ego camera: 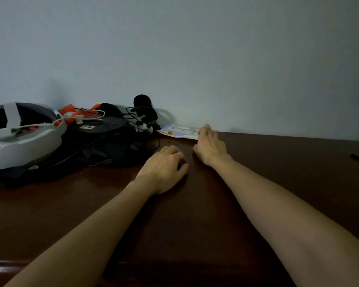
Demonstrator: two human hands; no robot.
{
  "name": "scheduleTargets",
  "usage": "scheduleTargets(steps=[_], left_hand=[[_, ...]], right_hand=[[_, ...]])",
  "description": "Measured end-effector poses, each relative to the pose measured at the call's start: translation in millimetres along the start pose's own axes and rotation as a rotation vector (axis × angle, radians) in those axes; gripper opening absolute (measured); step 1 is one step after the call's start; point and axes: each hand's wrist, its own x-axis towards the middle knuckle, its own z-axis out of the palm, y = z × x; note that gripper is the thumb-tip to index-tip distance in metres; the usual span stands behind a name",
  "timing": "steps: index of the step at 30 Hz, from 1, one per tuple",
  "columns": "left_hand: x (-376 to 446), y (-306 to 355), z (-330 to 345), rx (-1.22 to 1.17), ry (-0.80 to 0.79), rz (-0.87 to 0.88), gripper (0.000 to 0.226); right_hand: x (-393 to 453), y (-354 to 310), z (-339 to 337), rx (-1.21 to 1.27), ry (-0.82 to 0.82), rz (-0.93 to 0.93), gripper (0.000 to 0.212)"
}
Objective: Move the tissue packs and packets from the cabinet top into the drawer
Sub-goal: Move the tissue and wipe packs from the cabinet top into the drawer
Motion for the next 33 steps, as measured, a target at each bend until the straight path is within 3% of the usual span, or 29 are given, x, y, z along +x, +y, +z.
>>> scheduleTargets(steps=[2, 5, 10, 16, 21, 23, 26, 28, 30, 32, 33], left_hand=[[1, -2, 3, 0.006, -0.001, 0.005, 0.036], [2, -5, 5, 0.012, 0.006, 0.0, 0.038], [1, -6, 7, 0.016, 0.074, -0.031, 0.055], [-8, 4, -6, 0.358, 0.18, -0.018, 0.079], [-38, 34, -28, 0.617, 0.258, 0.078, 0.041], [-61, 50, -38, 0.603, 0.236, 0.163, 0.034], [-107, 79, -56, 0.394, 0.228, 0.173, 0.033], [-141, 93, -72, 0.145, 0.247, 0.021, 0.03], [-177, 106, -87, -0.381, 0.209, -0.162, 0.031], [-213, 125, -95, -0.878, 0.168, -0.196, 0.03], [-231, 135, -95, -1.0, 0.148, -0.175, 0.029]], right_hand=[[20, -4, 9, 0.051, -0.066, 0.069, 0.06], [38, -8, 13, -0.142, -0.139, -0.004, 0.046], [28, -9, 6, -0.365, -0.053, -0.127, 0.033], [-54, 19, -15, 0.008, 0.003, -0.209, 0.018], [-142, 36, -45, 0.289, 0.001, -0.209, 0.03], [-176, 44, -57, 0.346, 0.053, -0.161, 0.031], [-225, 53, -73, 0.437, 0.098, -0.104, 0.039], [-259, 51, -92, 0.757, 0.117, -0.024, 0.051], [-294, 47, -112, 1.145, 0.088, -0.024, 0.058], [-330, 43, -119, 1.208, 0.06, -0.116, 0.05], [-348, 38, -117, 1.188, 0.054, -0.162, 0.041]])
